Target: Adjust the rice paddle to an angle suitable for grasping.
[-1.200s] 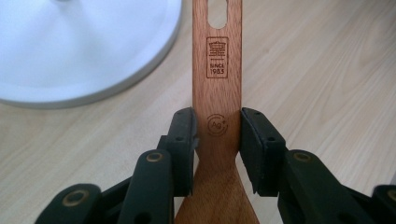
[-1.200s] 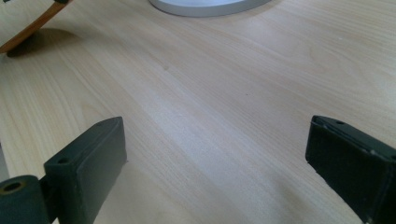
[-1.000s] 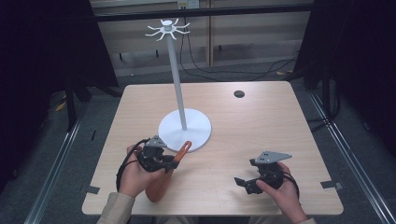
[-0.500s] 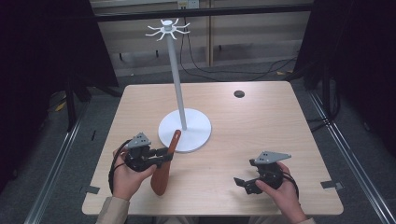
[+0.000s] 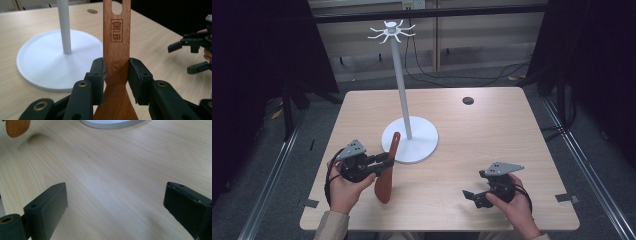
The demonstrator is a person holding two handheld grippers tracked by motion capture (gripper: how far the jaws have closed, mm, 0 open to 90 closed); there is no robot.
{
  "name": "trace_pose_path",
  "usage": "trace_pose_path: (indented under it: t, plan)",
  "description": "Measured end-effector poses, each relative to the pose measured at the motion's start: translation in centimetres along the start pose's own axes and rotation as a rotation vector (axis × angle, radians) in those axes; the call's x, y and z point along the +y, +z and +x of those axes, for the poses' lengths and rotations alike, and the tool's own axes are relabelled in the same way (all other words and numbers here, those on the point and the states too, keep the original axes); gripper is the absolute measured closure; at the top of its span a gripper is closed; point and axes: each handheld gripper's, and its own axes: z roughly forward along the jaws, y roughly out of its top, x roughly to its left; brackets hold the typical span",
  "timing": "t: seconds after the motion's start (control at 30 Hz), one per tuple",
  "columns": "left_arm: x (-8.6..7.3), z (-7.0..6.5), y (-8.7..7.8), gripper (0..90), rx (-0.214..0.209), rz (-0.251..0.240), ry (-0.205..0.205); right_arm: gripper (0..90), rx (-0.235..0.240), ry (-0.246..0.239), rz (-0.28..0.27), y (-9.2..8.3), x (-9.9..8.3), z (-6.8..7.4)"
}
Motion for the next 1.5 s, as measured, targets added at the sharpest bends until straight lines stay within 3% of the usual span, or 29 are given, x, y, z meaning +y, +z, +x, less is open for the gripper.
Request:
trace_pose_path:
  t: [0.27, 0.7, 1.0, 1.5]
  plan:
    - [1.4, 0.1, -0.7, 66.3, 0.006, -0.065, -0.012, 5.2, -0.002, -0.001, -0.001, 0.0, 0.0, 0.0]
    - [5.3, 0.1, -2.2, 66.3, 0.081, -0.144, 0.014, 5.2, -0.001, -0.001, -0.003, -0.1, 0.1, 0.0]
    - [7.4, -0.1, -2.9, 66.3, 0.107, -0.168, 0.027, 5.2, -0.002, -0.002, -0.003, -0.1, 0.0, 0.0]
    - [10.0, -0.5, -3.2, 66.3, 0.104, -0.187, 0.037, 5.2, -0.003, -0.001, -0.008, -0.2, 0.1, -0.1]
